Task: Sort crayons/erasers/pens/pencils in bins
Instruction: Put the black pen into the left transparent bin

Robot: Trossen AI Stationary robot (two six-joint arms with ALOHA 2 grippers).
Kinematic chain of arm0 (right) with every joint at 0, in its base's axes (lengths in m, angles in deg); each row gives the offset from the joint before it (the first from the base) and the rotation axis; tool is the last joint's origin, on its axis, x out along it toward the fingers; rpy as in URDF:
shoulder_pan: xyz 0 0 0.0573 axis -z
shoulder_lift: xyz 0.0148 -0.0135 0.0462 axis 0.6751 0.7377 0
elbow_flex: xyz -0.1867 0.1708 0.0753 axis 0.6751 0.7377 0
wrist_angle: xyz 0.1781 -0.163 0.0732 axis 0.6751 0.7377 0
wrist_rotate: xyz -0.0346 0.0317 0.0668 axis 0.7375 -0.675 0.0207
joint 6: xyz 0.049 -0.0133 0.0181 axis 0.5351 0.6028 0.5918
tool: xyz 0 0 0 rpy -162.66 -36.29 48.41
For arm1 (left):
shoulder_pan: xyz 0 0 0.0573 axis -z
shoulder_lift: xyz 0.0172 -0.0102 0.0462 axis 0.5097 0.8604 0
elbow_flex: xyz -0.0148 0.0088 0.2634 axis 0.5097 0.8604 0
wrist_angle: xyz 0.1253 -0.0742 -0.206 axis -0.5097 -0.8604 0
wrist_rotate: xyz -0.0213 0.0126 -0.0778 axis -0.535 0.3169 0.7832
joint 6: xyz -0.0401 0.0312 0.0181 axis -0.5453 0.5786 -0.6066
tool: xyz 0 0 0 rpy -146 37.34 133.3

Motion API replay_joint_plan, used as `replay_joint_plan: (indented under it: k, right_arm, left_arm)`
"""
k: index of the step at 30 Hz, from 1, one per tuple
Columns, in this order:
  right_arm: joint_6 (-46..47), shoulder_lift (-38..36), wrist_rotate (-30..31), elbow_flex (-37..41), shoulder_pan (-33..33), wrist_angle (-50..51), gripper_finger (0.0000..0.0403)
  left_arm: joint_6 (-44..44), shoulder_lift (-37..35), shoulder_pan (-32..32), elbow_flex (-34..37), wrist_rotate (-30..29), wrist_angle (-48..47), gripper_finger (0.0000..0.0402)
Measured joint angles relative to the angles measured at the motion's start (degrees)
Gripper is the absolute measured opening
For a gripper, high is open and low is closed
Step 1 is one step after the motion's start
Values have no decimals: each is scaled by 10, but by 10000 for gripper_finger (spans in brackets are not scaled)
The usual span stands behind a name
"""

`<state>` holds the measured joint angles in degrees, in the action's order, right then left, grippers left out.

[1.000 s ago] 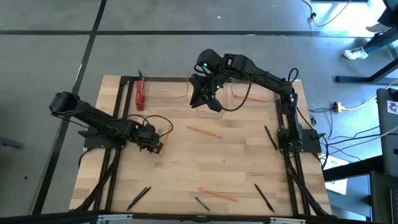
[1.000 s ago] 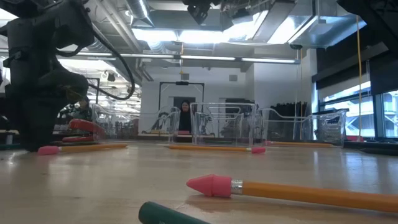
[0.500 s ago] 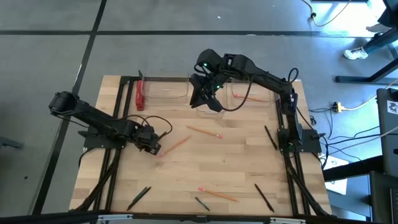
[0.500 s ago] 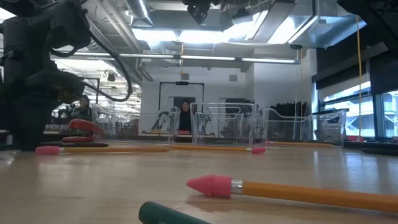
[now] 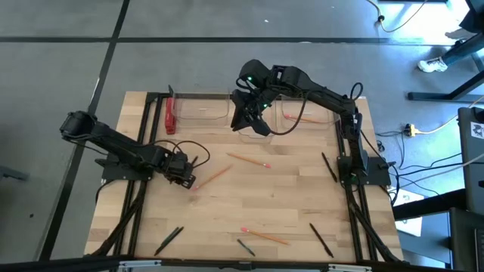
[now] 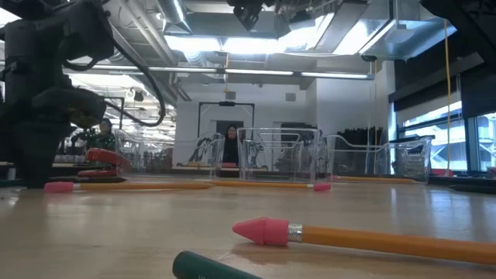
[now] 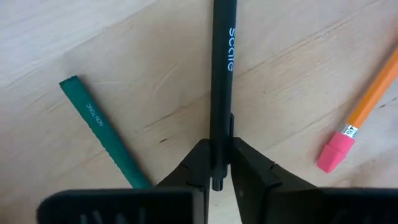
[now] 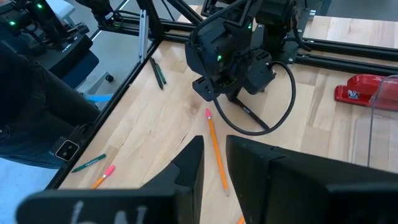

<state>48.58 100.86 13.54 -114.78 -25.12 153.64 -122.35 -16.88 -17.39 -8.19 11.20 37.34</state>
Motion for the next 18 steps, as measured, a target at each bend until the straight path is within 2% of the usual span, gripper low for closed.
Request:
replay_joint_plan:
  k: [6, 18]
  right_arm:
    - [0, 0, 0, 0, 0, 0, 71]
    - [0, 0, 0, 0, 0, 2, 71]
  left_arm:
    - [1, 0, 0, 0, -1, 0, 7]
    - [11, -3, 0, -12, 2, -8, 6]
